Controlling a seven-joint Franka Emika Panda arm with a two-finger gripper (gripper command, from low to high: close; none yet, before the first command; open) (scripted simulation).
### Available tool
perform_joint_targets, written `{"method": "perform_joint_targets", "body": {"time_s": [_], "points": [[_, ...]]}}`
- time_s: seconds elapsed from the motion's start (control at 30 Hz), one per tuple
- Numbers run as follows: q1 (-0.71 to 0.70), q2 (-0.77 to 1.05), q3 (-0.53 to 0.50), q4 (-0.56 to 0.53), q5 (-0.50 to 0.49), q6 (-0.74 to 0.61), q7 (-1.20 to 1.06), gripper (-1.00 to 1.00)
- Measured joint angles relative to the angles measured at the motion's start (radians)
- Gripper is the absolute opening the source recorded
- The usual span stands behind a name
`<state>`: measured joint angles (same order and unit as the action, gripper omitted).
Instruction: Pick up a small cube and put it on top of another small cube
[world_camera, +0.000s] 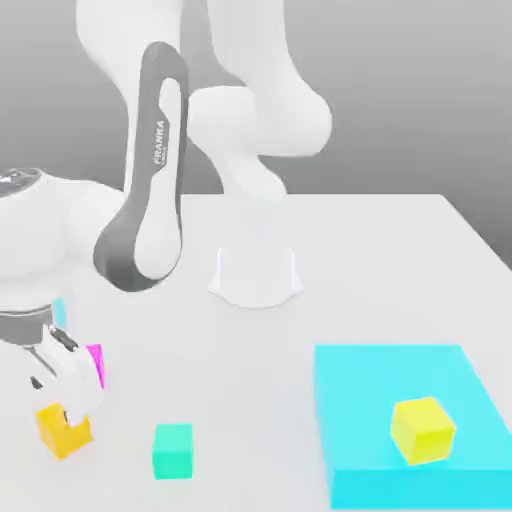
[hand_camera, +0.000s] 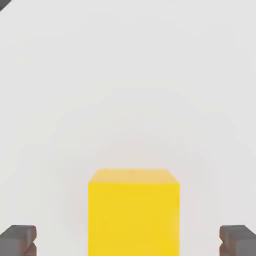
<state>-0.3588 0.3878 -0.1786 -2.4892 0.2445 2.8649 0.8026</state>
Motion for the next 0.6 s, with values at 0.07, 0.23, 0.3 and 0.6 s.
{"method": "perform_joint_targets", "body": {"time_s": [0.07,0.23,0.3,0.6], "points": [[-0.013,0.024,0.015,0.005,0.011,0.019,-0.008,-1.00],[-0.020,0.036,0.023,0.008,0.015,0.029,-0.011,-1.00],[-0.004,0.001,0.003,0.000,-0.005,0.001,0.004,-1.00],[0.145,-0.260,0.003,-0.080,-0.154,-0.174,0.204,-1.00]]}}
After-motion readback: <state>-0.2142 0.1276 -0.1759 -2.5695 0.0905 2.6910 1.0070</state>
